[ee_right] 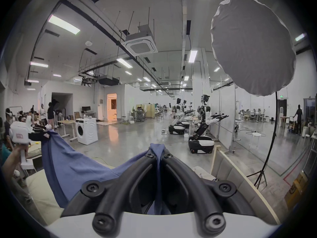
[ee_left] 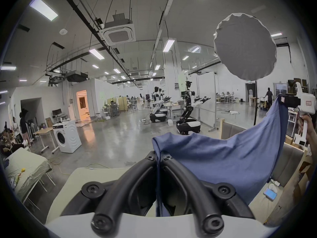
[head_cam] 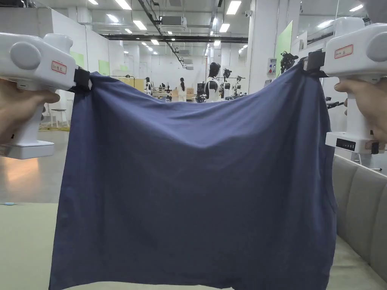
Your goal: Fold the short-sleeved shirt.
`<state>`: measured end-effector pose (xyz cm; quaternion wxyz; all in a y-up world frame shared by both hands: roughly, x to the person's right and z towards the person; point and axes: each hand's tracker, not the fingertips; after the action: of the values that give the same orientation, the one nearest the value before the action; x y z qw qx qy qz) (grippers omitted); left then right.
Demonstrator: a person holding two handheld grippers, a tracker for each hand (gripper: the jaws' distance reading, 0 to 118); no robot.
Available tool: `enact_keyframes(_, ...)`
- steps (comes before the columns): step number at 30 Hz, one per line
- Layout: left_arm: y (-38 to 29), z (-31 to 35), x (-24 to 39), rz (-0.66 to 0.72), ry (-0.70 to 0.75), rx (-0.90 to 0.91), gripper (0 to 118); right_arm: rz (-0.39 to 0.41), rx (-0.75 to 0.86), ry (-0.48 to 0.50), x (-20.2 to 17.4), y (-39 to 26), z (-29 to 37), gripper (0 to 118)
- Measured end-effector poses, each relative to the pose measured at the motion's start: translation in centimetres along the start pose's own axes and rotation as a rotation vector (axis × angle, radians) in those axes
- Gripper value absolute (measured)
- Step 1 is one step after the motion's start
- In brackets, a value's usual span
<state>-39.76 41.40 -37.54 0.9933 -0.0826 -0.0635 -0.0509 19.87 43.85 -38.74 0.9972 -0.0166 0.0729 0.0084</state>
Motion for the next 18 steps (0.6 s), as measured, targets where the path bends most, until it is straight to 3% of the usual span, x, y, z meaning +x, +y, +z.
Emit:
enact_keyframes(6, -1.5, -7.2, -2.3, 0.155, 0.029, 0.004, 1, -0.039, -0.044, -0.026, 0.8, -1.6, -7.1, 4)
enact_keyframes(9, -2.7, -10.0, -2.0, 0.137, 0.054, -0.009, 1, -0.002, -0.066, -0.05, 0.7, -2.8, -9.7, 4)
enact_keyframes(14, -5.7, -12.5, -1.6, 0.136, 0.033, -0.012, 1, -0.031, -0.069, -0.037, 1.1, -5.6, -11.3, 4)
enact_keyframes(16, -7.4, -12.6, -0.8, 0.062, 0.063, 0.009, 1, -0.024, -0.084, -0.035, 1.3, -6.8, -11.6, 4)
enact_keyframes(18, -8.8, -12.6, -1.4, 0.131, 0.004, -0.021, 1, -0.032, -0.107, -0.013, 1.4, -8.0, -10.9, 4)
